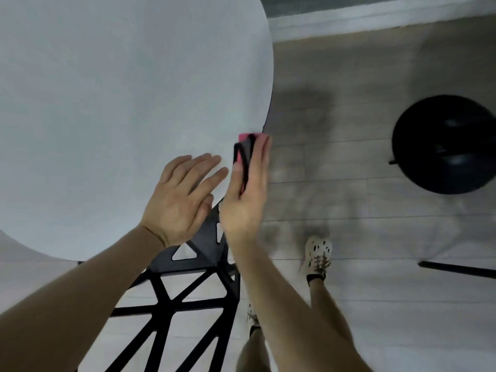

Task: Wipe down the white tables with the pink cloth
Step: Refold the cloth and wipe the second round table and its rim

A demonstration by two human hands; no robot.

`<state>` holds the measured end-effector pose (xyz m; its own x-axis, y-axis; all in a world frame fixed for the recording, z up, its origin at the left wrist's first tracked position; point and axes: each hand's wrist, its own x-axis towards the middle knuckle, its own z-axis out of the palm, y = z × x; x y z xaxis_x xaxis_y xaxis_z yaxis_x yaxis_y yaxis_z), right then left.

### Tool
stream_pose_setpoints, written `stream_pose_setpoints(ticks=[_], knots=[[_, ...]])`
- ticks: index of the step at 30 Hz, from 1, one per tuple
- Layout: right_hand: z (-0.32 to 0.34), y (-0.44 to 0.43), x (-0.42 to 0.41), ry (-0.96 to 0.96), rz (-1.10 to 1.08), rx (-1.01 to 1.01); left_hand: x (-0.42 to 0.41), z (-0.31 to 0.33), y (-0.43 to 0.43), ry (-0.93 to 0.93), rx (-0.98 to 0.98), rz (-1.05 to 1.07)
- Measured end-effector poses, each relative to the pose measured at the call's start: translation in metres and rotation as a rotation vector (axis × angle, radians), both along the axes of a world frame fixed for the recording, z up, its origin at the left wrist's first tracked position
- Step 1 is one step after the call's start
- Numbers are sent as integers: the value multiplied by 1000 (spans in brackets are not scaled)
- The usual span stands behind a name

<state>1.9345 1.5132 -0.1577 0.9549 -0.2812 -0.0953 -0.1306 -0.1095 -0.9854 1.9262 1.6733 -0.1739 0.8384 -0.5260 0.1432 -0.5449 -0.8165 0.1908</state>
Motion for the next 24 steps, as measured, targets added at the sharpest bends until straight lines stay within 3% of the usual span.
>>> stream_pose_setpoints(ticks=[2, 4, 12, 17, 20, 22, 24], knots=[[9, 20, -49, 38, 36, 33, 1, 1, 0, -4, 3, -4], [11, 17, -48, 28, 49, 57, 1, 5, -2, -5, 4, -4], [0, -60, 159, 5, 175, 26, 2, 9, -2, -12, 39, -8], [10, -25, 63, -20, -34, -7, -2, 21, -7, 13, 85, 2], [7, -16, -4, -7, 66, 4, 19, 31, -13, 11, 38, -11], [5, -22, 3, -5, 107, 6, 53, 36, -21, -13, -1, -34], [2, -33, 62, -4, 113, -35, 95, 33, -30, -111, -5, 50]])
